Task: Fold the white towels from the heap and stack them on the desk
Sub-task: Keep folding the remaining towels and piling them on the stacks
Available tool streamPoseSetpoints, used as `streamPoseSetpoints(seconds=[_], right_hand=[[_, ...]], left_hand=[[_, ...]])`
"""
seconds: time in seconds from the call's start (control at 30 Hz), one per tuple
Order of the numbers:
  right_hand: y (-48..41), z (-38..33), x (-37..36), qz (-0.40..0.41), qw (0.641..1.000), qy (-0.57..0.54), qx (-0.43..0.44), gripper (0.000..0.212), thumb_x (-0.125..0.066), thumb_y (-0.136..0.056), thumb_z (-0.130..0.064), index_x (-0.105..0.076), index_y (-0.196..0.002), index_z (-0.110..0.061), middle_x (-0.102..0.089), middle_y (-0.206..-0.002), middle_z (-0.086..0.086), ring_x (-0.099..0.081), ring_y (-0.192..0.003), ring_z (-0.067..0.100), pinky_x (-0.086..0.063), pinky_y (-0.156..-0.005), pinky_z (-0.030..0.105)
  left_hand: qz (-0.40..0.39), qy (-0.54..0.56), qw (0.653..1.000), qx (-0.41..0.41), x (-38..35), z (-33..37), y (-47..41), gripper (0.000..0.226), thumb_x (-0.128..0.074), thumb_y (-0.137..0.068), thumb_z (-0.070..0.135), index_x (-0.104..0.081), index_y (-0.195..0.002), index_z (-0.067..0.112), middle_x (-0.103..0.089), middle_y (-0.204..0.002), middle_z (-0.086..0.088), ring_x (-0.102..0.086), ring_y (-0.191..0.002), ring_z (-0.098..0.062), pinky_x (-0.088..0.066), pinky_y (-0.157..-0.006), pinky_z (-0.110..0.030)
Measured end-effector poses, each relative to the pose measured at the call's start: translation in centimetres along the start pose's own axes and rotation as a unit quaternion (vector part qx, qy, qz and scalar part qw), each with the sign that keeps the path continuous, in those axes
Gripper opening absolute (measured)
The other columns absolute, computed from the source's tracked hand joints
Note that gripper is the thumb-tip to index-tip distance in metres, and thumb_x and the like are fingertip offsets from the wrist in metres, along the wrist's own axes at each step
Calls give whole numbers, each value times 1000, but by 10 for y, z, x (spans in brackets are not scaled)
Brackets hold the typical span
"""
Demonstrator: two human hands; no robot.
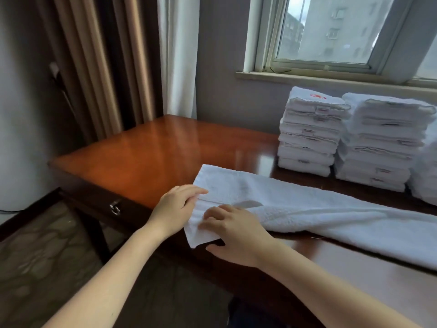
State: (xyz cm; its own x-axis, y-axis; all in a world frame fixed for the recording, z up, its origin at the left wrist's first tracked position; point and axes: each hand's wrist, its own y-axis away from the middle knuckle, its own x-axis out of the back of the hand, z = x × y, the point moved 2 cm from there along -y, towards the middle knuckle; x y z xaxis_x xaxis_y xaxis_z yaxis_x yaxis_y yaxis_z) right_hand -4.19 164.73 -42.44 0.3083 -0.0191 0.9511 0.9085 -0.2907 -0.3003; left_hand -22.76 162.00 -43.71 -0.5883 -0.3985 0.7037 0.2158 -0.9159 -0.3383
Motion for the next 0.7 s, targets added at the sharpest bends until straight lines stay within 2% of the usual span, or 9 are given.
streamPoseSetpoints(seconds=[0.07,0.13,0.23,0.3,0.4,0.47,0.53,0.6,0.7], right_hand=[[-5,-3,-1,18,1000,-12,-5,24,-56,-90,-30,-71,-108,-25,-65,-105,-6,-60,-95,20,-49,-75,37],[-12,0,5,39,997,-60,-43,20,-53,-94,-29,-72,-102,-26,-68,-98,-8,-62,-90,17,-49,-72,36],[-29,16,20,96,980,-107,-139,18,-55,-97,-35,-69,-106,-28,-71,-96,-8,-65,-90,15,-46,-67,30],[-43,30,32,129,969,-105,-181,19,-55,-97,-37,-68,-109,-28,-71,-91,-9,-64,-89,16,-47,-67,31],[-63,48,45,161,960,-90,-210,16,-54,-97,-35,-67,-107,-31,-69,-90,-13,-63,-88,14,-47,-65,31],[-75,60,47,163,961,-62,-215,16,-53,-98,-35,-67,-106,-32,-71,-94,-11,-64,-88,13,-47,-64,30],[-85,70,44,161,962,-46,-215,18,-53,-98,-35,-68,-108,-30,-72,-95,-9,-65,-87,15,-44,-61,28],[-91,79,40,159,961,-43,-222,20,-53,-99,-35,-68,-109,-28,-72,-94,-9,-65,-87,16,-42,-60,28],[-96,92,29,147,960,-39,-236,22,-50,-100,-36,-68,-109,-29,-72,-91,-8,-66,-88,19,-44,-61,28]], left_hand=[[-6,-9,1000,14,1,-5,-1,33,-42,-102,24,-65,-123,35,-64,-114,27,-50,-114,-1,-44,-97,-27],[-10,37,998,46,3,-7,-1,37,-35,-101,44,-62,-125,38,-68,-108,26,-50,-115,-2,-47,-91,-26],[-7,130,989,64,6,-9,-4,71,-15,-87,75,-61,-125,38,-69,-115,19,-53,-120,-4,-40,-103,-29],[-3,161,985,64,7,-9,-7,78,-10,-81,84,-62,-120,41,-67,-122,15,-55,-121,-4,-39,-105,-31],[5,125,988,91,9,-10,-14,80,-17,-74,93,-64,-102,36,-69,-103,15,-62,-104,-6,-48,-89,-32],[18,86,990,106,8,-11,-20,64,-32,-79,88,-62,-95,34,-68,-97,18,-62,-97,-4,-49,-82,-31],[41,43,993,106,6,-13,-26,41,-45,-90,68,-62,-92,30,-68,-94,16,-63,-94,-7,-50,-78,-33],[54,21,992,109,4,-15,-32,30,-48,-96,54,-61,-91,27,-68,-91,13,-63,-91,-11,-49,-73,-34],[84,6,989,121,4,-19,-38,24,-48,-98,45,-58,-86,27,-68,-83,11,-62,-85,-15,-44,-69,-33]])
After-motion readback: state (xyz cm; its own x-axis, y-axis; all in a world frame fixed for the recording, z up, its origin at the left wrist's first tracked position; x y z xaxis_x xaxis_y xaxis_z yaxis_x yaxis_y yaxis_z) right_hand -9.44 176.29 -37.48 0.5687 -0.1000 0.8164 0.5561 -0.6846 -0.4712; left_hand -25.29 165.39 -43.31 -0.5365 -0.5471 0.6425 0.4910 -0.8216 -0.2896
